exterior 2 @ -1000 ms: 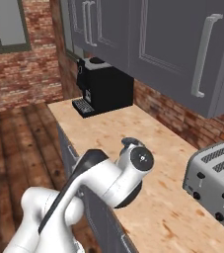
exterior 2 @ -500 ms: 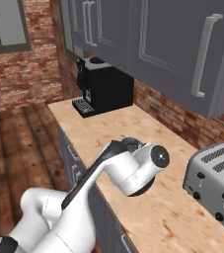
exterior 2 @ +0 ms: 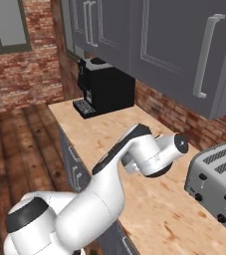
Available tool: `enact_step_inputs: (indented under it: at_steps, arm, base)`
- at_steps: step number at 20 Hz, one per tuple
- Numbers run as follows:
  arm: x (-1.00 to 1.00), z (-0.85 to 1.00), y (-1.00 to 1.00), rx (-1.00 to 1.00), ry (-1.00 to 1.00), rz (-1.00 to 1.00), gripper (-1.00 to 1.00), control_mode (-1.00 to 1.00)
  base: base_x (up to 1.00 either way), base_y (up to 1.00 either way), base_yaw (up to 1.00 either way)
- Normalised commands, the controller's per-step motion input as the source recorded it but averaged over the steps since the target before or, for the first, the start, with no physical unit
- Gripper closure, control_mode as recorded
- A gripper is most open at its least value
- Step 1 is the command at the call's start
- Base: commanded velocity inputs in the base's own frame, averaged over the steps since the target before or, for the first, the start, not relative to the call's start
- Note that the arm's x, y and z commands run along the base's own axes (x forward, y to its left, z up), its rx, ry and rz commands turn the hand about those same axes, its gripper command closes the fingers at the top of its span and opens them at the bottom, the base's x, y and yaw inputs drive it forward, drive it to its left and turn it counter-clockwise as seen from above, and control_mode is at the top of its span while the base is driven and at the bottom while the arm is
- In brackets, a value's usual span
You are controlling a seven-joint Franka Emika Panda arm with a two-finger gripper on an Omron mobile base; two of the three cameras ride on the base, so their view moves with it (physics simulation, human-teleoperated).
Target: Move the yogurt and eggplant from the second highest shelf to the top shelf to make space. Then, place the pitcher from the counter on the cleared second highest shelf.
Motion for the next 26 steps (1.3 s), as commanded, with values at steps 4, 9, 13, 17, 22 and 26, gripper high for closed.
enact_step_inputs:
  at_steps: [4, 9, 13, 17, 22, 26]
  arm:
    - [0.27, -0.16, -0.04, 0.00, 0.00, 0.04, -1.00, -1.00]
    - [0.24, -0.22, -0.01, 0.00, 0.00, 0.03, -1.00, -1.00]
    - [0.24, -0.16, 0.00, 0.00, 0.00, 0.01, -1.00, -1.00]
    - [0.29, -0.03, 0.00, 0.00, 0.00, 0.00, -1.00, -1.00]
    - [0.37, -0.01, 0.00, 0.00, 0.01, 0.00, -1.00, -1.00]
    - [0.36, -0.14, -0.03, 0.00, 0.00, 0.03, -1.00, -1.00]
  base:
    - [0.00, 0.00, 0.00]
    - [0.00, 0.00, 0.00]
    - [0.00, 0.00, 0.00]
    - [0.00, 0.00, 0.00]
    - [0.00, 0.00, 0.00]
    - [0.00, 0.00, 0.00]
